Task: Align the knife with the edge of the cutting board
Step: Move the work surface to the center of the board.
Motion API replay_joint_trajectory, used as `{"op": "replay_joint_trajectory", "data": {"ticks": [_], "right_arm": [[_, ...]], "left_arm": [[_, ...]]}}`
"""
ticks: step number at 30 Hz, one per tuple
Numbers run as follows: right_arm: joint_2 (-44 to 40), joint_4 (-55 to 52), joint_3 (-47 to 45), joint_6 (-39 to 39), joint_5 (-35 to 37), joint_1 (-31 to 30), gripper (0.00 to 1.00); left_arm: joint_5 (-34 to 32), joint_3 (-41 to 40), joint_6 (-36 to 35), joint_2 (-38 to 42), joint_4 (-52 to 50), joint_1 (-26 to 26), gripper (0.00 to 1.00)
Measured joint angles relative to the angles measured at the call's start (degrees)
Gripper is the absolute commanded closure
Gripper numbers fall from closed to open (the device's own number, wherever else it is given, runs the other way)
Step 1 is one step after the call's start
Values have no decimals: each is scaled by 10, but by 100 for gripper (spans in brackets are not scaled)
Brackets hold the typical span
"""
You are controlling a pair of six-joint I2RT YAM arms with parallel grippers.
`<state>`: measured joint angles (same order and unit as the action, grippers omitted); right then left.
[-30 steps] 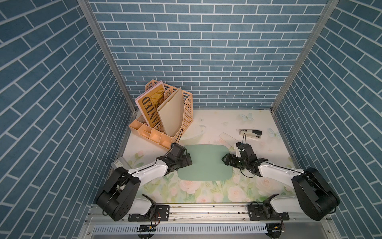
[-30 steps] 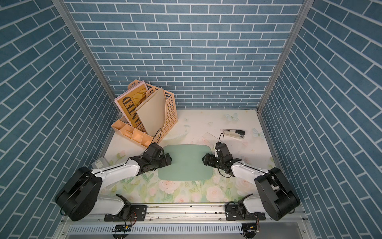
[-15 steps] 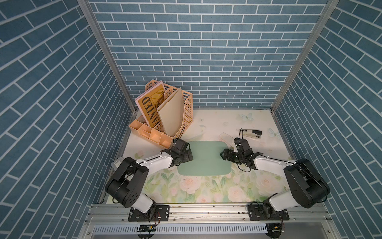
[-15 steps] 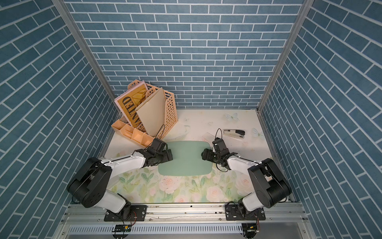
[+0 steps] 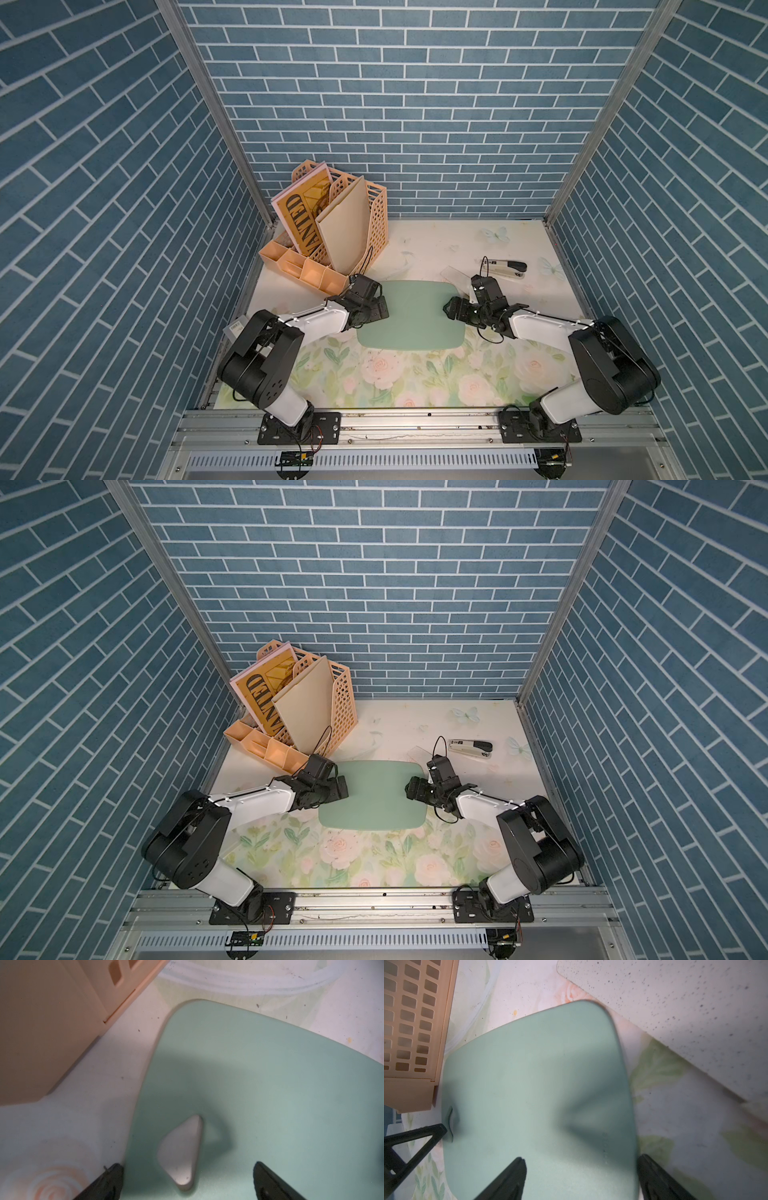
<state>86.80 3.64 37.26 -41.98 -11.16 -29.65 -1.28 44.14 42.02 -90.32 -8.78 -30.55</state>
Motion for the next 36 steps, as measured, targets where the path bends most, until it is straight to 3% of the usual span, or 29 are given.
{"op": "replay_joint_trajectory", "data": {"ticks": [36], "right_arm": [[14,-24,23,20,-26,24,9]], "left_arm": [[47,-1,-7,16,-5,22,0]]}}
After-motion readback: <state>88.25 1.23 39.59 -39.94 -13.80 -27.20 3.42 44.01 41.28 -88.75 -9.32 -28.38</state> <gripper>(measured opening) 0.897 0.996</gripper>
